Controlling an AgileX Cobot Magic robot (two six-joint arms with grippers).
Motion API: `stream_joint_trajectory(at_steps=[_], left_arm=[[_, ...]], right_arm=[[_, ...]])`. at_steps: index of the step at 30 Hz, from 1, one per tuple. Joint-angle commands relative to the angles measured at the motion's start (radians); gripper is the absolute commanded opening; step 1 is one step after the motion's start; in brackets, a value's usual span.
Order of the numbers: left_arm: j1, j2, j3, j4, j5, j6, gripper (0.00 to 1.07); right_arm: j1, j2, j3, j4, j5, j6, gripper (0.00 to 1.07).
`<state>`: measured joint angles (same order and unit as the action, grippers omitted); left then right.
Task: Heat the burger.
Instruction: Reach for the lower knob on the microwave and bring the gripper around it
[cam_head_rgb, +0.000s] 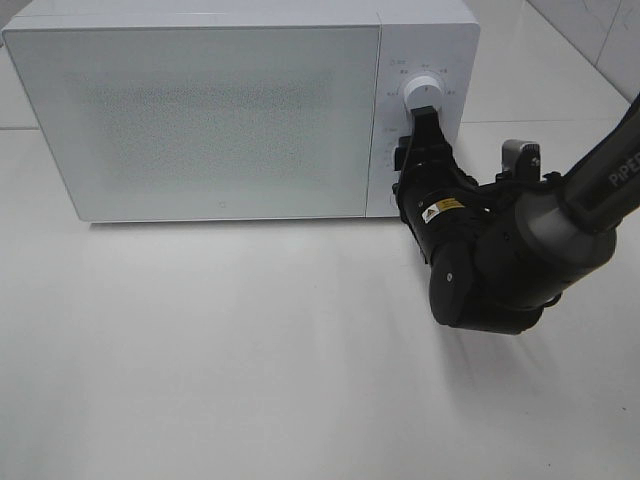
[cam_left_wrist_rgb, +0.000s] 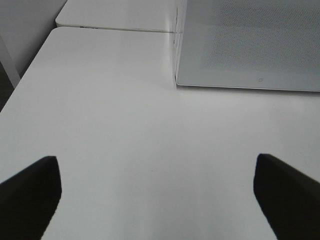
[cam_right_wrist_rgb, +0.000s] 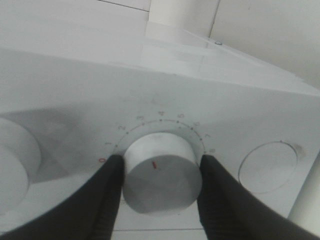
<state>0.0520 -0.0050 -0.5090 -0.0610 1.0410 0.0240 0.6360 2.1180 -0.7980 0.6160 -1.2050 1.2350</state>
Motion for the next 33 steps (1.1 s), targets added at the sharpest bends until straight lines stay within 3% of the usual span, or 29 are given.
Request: stream_joint_trajectory(at_steps=[1,7,29,33], left_arm=[[0.002,-0.019,0.005,-0.009,-0.005,-0.004,1.00],[0.002,-0.019,0.005,-0.009,-0.005,-0.004,1.00],[0.002,-0.019,0.005,-0.009,-0.005,-0.004,1.00],[0.002,-0.019,0.005,-0.009,-0.005,-0.004,1.00]], right_arm=[[0.002,-0.009,-0.032,-0.121,-0.185,0.210,0.00],[0.002,-0.009,-0.032,-0.099,-0.185,0.325,0.00],[0.002,-0.009,-0.032,-0.089,-0.184,0.299,0.00],[0.002,-0.009,-0.032,-0.067,-0.177,0.283,0.07]])
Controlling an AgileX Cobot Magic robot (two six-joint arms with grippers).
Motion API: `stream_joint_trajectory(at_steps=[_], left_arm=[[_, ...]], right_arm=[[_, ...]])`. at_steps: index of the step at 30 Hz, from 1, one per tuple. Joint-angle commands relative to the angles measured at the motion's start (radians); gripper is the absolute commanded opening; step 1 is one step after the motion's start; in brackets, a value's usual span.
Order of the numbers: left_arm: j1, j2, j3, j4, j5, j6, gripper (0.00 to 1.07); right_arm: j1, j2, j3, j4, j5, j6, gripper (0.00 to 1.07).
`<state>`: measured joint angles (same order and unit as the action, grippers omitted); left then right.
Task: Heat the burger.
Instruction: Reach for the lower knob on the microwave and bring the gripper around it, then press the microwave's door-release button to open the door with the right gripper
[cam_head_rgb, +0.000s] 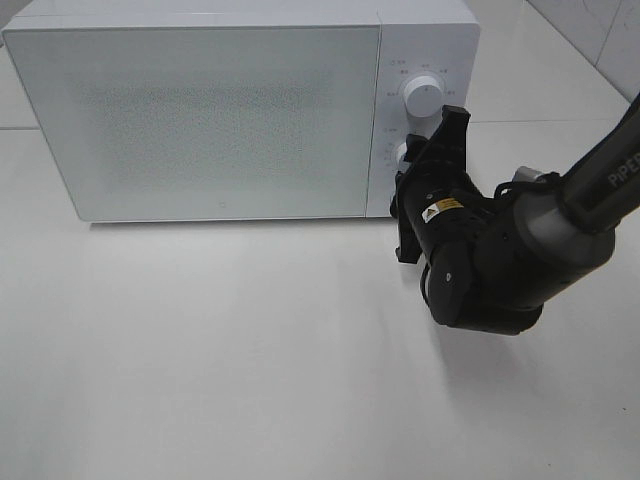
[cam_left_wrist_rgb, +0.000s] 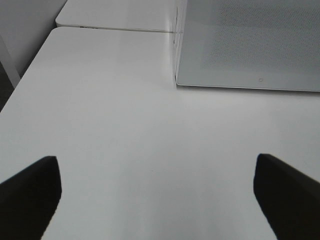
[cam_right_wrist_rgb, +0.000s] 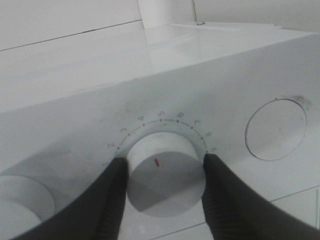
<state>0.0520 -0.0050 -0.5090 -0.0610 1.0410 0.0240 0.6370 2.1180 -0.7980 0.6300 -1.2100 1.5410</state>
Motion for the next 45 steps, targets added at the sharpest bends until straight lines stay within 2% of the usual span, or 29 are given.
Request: stream_joint_trajectory(at_steps=[1,4,6,7,9,12,14,20,25,32,35,45], left_arm=[[0.002,-0.019,0.005,-0.009,-0.005,-0.004,1.00],[0.002,-0.019,0.005,-0.009,-0.005,-0.004,1.00],[0.002,-0.019,0.005,-0.009,-0.005,-0.004,1.00],[0.002,-0.019,0.005,-0.009,-0.005,-0.004,1.00],[0.002,-0.019,0.005,-0.009,-0.005,-0.004,1.00],[0.002,-0.019,0.005,-0.009,-0.005,-0.004,1.00],[0.002,-0.019,0.005,-0.009,-0.005,-0.004,1.00],[0.002,-0.019,0.005,-0.009,-0.005,-0.004,1.00],[0.002,-0.019,0.005,-0.009,-0.005,-0.004,1.00],[0.002,-0.019,0.005,-0.009,-0.005,-0.004,1.00],[0.002,-0.019,0.005,-0.009,-0.005,-0.004,1.00],[0.002,-0.019,0.005,-0.009,-0.005,-0.004,1.00]], right_arm=[[0.001,-0.009,-0.032,-0.062,-0.170,-0.040,0.11],[0.001,-0.009,-0.032,-0.055,-0.170,-0.052,0.14],[0.001,-0.009,-0.030,-0.039,-0.167,-0.076,0.26],[0.001,-0.009,-0.030,-0.039,-0.167,-0.076,0.26],[0.001,-0.009,-0.022,0.006,-0.159,-0.095,0.45],[0.001,-0.010,-0.020,0.019,-0.153,-0.100,0.48],[0.001,-0.011,-0.015,0.046,-0.135,-0.115,0.55],[0.001,-0.011,-0.015,0.062,-0.122,-0.144,0.60],[0.004,-0.014,-0.001,0.053,-0.121,-0.170,0.68],[0.004,-0.059,0.058,0.011,-0.110,-0.226,0.69],[0.004,-0.107,0.101,-0.040,-0.029,-0.288,0.69],[0.004,-0.240,0.199,-0.092,0.214,-0.471,0.69]])
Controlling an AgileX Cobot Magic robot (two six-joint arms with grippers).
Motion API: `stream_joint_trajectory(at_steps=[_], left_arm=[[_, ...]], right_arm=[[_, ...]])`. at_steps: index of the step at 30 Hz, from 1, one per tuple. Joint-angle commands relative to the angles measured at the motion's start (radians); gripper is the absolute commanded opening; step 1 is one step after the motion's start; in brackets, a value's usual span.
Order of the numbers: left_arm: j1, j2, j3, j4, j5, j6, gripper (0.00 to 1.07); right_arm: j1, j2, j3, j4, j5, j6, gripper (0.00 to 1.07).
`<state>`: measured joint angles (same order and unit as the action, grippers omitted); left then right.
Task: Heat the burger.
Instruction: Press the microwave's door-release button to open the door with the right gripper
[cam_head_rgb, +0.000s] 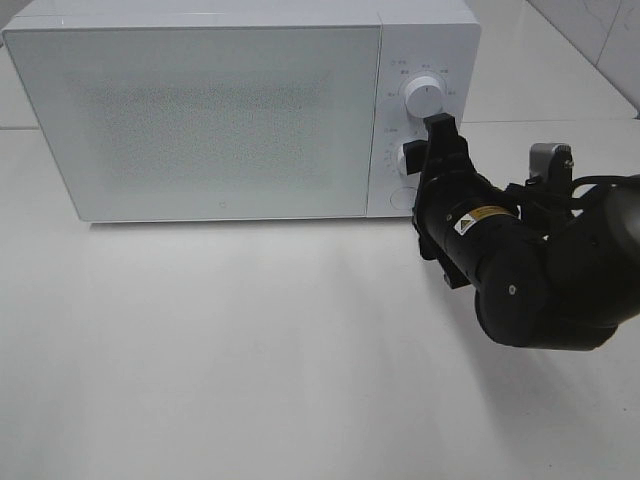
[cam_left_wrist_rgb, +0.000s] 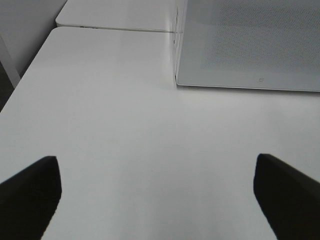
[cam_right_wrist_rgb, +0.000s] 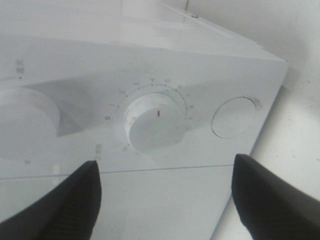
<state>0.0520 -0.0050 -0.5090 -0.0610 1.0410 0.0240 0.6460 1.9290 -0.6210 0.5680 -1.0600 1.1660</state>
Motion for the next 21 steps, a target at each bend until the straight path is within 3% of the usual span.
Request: stream_joint_trajectory(at_steps=[1,5,7,12,21], left_arm=[[0.002,-0.019,0.005,-0.009,-0.005,-0.004,1.00],[0.002,-0.019,0.005,-0.009,-0.005,-0.004,1.00],[0.002,-0.019,0.005,-0.009,-0.005,-0.004,1.00],[0.002,-0.019,0.005,-0.009,-0.005,-0.004,1.00],[0.002,-0.019,0.005,-0.009,-0.005,-0.004,1.00]], right_arm=[[-0.005,-0.085,0.036,-0.049,0.115,-0.195,0.69],[-0.006,-0.140,0.042,-0.066,0.251,-0.379,0.69],[-0.008,-0.195,0.041,-0.063,0.384,-0.619,0.69],[-0.008,-0.255,0.040,-0.056,0.577,-0.958,0.69],[-0.047,-0.301,0.033,-0.098,0.847,-1.205,0.69]])
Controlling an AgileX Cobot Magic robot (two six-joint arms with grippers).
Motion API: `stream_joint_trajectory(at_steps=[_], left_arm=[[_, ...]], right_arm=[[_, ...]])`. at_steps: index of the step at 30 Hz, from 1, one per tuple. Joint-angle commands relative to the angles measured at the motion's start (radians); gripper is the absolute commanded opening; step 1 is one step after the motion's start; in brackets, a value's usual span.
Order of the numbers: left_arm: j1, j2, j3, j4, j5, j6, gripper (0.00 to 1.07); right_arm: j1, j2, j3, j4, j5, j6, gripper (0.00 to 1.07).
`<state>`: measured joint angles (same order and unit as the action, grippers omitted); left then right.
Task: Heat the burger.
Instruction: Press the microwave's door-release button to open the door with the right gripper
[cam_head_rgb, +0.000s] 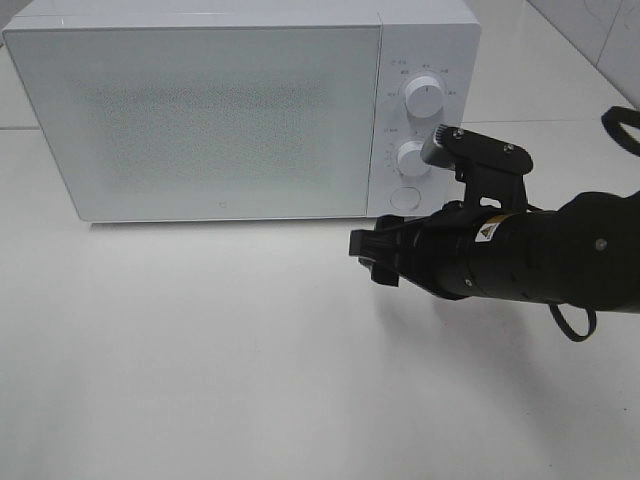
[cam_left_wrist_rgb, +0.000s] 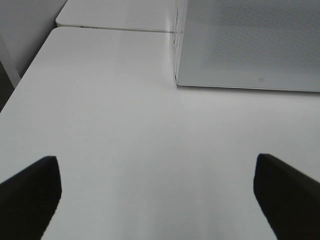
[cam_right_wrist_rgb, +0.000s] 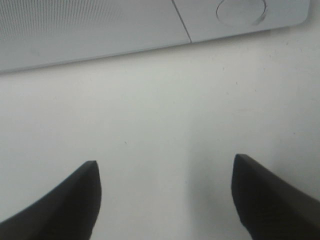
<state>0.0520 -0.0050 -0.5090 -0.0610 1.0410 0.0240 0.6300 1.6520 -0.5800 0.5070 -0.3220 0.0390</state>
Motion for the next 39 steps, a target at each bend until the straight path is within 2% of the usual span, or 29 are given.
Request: stream_joint_trajectory(at_steps=[1,6,10,17,19,25,31,33,37,39], left_arm=[[0.002,-0.019,0.005,-0.009,-0.005,-0.004,1.00],[0.002,-0.019,0.005,-0.009,-0.005,-0.004,1.00],[0.002,-0.019,0.005,-0.009,-0.005,-0.004,1.00],[0.002,-0.019,0.005,-0.009,-0.005,-0.004,1.00],[0.002,-0.019,0.005,-0.009,-0.005,-0.004,1.00],[0.002,-0.019,0.005,-0.009,-0.005,-0.004,1.00],[0.002,-0.019,0.005,-0.009,-0.005,-0.004,1.00],[0.002,-0.019,0.005,-0.009,-0.005,-0.004,1.00],[0.002,-0.019,0.005,-0.009,-0.005,-0.004,1.00],[0.002,-0.019,0.005,-0.009,-0.005,-0.004,1.00]], right_arm=[[-0.069,-0.046,-0.021,-0.072,0.191,-0.092,0.69],[-0.119,-0.087,-0.066,-0.197,0.357,-0.091,0.69],[-0.141,-0.144,-0.118,-0.322,0.583,-0.069,0.69],[-0.141,-0.240,-0.142,-0.384,0.796,-0.065,0.69],[-0.141,-0.326,-0.142,-0.410,0.893,-0.065,0.69],[-0.141,-0.469,-0.142,-0.421,1.017,-0.065,0.69],[-0.141,-0.567,-0.140,-0.436,1.050,-0.020,0.69],[-0.142,-0.688,-0.140,-0.479,1.073,0.010,0.69],[-0.143,-0.771,-0.140,-0.531,1.106,0.049,0.69],[-0.173,-0.841,-0.140,-0.557,1.138,0.075,0.74]])
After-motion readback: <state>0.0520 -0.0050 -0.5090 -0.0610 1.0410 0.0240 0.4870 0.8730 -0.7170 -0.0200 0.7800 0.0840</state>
